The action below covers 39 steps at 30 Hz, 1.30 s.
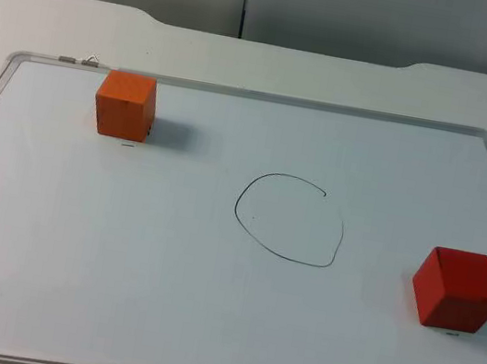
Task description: Pick up one cube with the left hand and another cube with the right hand. First place the cube in the right hand at the target position, then stack the cube in the left hand on top.
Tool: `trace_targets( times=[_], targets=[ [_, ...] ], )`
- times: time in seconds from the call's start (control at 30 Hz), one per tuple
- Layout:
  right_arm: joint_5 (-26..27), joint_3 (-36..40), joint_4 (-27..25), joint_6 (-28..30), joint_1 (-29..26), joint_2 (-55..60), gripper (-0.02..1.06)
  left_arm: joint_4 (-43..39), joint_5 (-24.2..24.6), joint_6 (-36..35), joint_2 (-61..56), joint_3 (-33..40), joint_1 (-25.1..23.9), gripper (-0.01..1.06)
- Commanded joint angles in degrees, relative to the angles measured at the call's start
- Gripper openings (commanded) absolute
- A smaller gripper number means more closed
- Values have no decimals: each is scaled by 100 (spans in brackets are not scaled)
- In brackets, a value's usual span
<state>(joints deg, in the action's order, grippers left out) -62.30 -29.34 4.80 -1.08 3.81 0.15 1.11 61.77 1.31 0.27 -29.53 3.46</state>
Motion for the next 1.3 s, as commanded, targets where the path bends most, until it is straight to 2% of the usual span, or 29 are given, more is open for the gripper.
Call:
trace_targets(
  times=[0.0,0.2,0.47,0.67,0.77,0.97,1.07,1.27],
  targets=[
    [62,32,41,1,-46,-15,105,65,-97,-19,-27,-124,-9,105],
    [62,32,41,1,-46,-15,105,152,-328,-19,232,-433,-9,105],
    [62,32,41,1,-46,-15,105,561,-1091,-5,1129,-786,-9,105],
    [62,32,41,1,-46,-15,105,573,-1580,324,1985,-1129,-9,105],
    [62,32,41,1,-46,-15,105,608,-2005,478,2641,-1396,-9,105],
    [62,32,41,1,-46,-15,105,730,-2099,596,3485,-1883,-9,105],
    [62,32,41,1,-46,-15,105,1174,-2135,1112,4221,-2358,-9,105],
    [62,32,41,1,-46,-15,105,1717,-2150,1552,5140,-2879,-9,105]
  ],
)
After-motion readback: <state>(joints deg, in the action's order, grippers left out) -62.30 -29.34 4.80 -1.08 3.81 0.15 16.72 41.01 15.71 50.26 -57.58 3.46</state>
